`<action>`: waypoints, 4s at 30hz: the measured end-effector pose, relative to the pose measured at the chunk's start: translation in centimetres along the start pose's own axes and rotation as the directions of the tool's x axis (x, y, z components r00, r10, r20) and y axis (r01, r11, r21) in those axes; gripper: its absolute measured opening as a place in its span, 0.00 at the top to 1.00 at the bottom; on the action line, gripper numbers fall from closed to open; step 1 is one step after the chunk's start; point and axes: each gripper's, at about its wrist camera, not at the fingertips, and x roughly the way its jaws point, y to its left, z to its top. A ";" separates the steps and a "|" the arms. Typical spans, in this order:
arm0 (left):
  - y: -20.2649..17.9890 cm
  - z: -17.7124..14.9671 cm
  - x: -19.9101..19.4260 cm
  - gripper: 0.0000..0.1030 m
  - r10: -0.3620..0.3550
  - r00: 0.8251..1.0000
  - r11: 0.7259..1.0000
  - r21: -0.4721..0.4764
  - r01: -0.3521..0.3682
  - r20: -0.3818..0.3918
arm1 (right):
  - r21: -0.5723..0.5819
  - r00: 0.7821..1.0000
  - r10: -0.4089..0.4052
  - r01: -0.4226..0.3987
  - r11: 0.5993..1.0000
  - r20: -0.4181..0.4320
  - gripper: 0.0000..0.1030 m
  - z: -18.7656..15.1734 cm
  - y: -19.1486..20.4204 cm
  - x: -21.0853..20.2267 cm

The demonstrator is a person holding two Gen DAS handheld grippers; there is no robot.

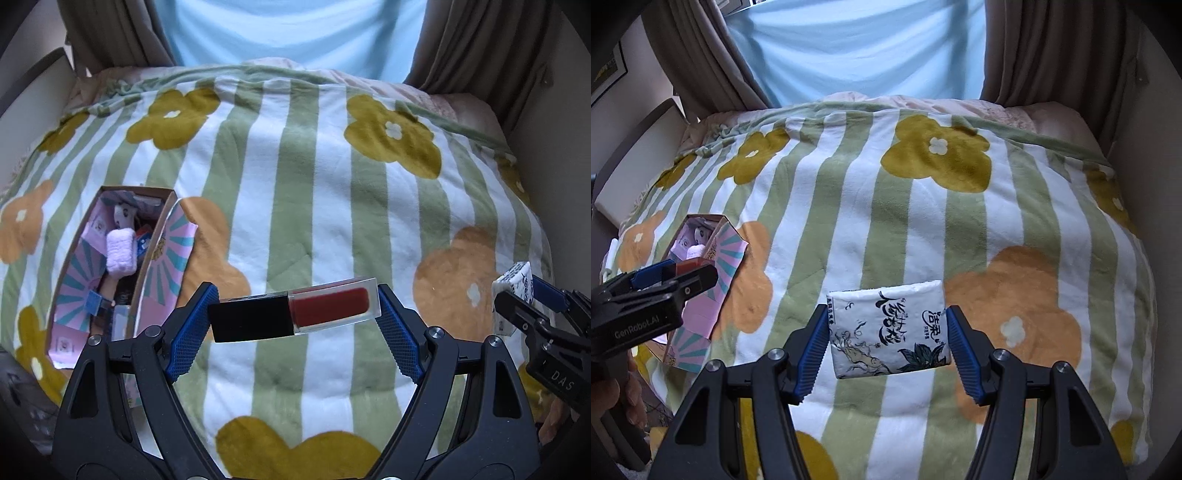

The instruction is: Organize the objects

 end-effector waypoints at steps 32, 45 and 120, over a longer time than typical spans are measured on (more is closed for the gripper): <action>24.0 -2.6 -6.8 0.19 -0.023 1.000 0.999 -0.023 0.023 0.018 | -0.183 0.997 0.069 -0.064 0.981 0.026 0.43 4.0 23.7 -0.9; 31.8 -5.7 1.3 0.19 -0.024 0.995 0.998 0.048 0.029 -0.096 | -0.359 0.990 0.115 -0.137 0.923 -0.082 0.43 6.0 35.4 10.4; 22.2 -2.7 -7.2 0.00 -0.087 0.994 0.963 0.263 0.067 0.068 | -0.150 0.998 0.062 -0.058 0.987 0.019 0.00 1.9 24.0 -2.9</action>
